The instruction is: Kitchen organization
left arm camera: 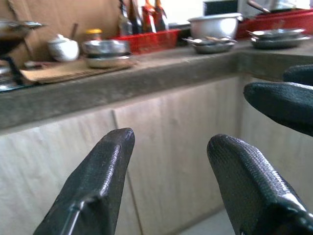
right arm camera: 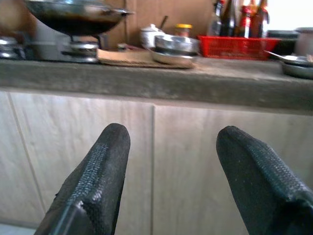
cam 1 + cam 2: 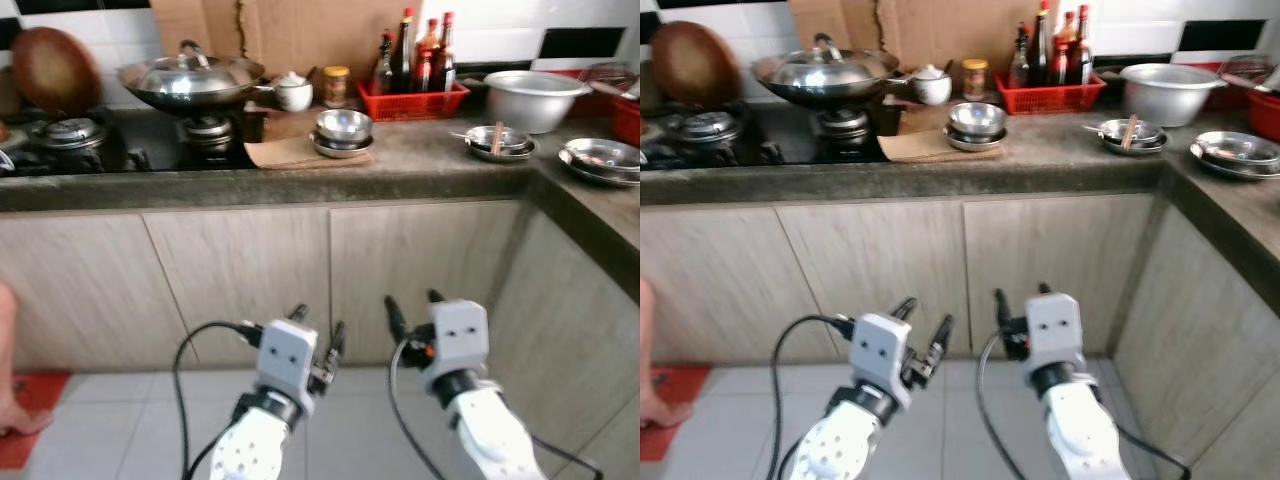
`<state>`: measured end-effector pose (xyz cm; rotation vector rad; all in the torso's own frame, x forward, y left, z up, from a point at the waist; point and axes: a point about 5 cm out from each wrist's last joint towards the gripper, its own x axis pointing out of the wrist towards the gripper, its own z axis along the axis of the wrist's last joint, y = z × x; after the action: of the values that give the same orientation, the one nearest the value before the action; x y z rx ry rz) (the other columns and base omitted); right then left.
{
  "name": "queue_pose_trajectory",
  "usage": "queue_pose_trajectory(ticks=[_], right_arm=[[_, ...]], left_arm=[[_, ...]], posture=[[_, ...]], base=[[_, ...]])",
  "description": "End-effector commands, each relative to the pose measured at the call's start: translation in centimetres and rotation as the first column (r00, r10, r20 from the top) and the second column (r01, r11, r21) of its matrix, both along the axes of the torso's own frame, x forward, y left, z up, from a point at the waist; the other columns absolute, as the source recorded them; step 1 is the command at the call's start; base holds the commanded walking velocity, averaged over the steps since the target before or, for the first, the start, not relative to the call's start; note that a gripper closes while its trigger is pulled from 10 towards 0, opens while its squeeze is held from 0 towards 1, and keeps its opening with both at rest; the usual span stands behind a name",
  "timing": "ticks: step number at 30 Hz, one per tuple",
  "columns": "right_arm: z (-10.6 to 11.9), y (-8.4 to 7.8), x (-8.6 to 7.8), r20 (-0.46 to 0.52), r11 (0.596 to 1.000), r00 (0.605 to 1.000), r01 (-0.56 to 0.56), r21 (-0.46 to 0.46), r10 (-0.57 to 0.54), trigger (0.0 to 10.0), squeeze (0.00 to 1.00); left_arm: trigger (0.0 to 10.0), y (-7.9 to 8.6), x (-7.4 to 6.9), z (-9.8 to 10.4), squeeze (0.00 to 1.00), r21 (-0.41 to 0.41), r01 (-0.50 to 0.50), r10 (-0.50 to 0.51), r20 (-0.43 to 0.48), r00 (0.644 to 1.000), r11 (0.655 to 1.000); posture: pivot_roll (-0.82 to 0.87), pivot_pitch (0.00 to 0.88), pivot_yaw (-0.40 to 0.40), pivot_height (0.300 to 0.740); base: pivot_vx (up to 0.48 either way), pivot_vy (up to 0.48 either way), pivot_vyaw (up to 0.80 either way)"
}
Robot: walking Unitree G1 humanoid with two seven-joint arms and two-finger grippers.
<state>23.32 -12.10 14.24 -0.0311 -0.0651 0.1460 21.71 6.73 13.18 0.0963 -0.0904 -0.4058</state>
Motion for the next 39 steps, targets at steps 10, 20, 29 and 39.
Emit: queue_pose_trajectory(ticks=[10, 20, 29, 39], right_arm=[[0.28, 0.46, 0.09, 0.012, 1.000, 1.000, -0.012, 0.007, 0.012, 10.0, 0.00], [0.28, 0.46, 0.09, 0.012, 1.000, 1.000, -0.012, 0.007, 0.012, 10.0, 0.00], [0.35, 0.51, 0.47, 0.017, 1.000, 1.000, -0.007, 0.011, 0.006, 10.0, 0.00], [0.34, 0.45, 0.54, 0.019, 1.000, 1.000, -0.007, 0.009, 0.006, 10.0, 0.00]], left_arm=[[10.0, 0.57, 0.12, 0.01, 0.00, 0.016, -0.020, 0.020, 0.004, 1.000, 1.000], [10.0, 0.57, 0.12, 0.01, 0.00, 0.016, -0.020, 0.020, 0.004, 1.000, 1.000], [10.0, 0.61, 0.21, 0.12, 0.00, 0.017, -0.024, 0.024, 0.010, 1.000, 1.000], [10.0, 0.84, 0.46, 0.07, 0.00, 0.015, -0.055, 0.055, 0.003, 0.998, 0.998]], posture=[[0.11, 0.036, -0.009, 0.740], [0.11, 0.036, -0.009, 0.740], [0.12, 0.041, -0.009, 0.740], [0.12, 0.037, -0.009, 0.740]], base=[[0.334, 0.000, 0.00], [0.334, 0.000, 0.00], [0.351, 0.000, 0.00], [0.257, 0.000, 0.00]])
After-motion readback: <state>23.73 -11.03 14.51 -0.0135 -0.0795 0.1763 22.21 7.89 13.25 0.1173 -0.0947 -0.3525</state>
